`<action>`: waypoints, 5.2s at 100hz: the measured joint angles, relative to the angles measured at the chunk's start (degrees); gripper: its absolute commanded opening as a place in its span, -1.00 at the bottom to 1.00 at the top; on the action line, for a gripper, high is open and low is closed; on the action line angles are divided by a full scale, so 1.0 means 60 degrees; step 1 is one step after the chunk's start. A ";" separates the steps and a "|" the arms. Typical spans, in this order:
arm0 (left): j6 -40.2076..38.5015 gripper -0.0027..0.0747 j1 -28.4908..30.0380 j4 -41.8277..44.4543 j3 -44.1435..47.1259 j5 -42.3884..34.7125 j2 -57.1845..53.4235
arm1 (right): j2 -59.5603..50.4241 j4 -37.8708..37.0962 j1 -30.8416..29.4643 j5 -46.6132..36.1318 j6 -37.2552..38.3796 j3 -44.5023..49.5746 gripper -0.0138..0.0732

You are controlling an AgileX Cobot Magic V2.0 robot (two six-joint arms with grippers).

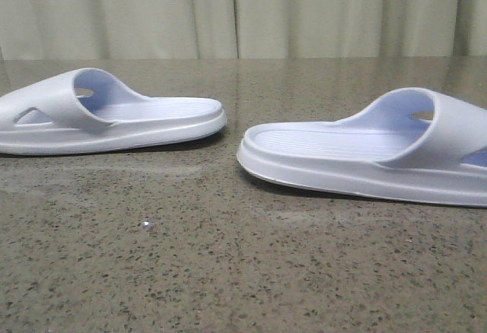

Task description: Insert blue slippers together front up

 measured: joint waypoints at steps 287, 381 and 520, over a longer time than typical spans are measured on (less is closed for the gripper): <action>0.0000 -0.89 0.0000 0.1314 0.0000 0.0000 0.0000 | 0.0000 0.0000 0.0000 -0.0237 0.0000 0.0000 -0.89; 0.0000 -0.89 0.0000 -0.0337 0.0000 -0.0620 0.0000 | 0.0000 0.1804 0.0000 -0.0863 0.0000 0.0000 -0.89; 0.0000 -0.89 0.0000 -0.1489 -0.5423 0.4272 0.6030 | 0.6158 0.3482 0.0000 0.5073 -0.0937 -0.5599 -0.82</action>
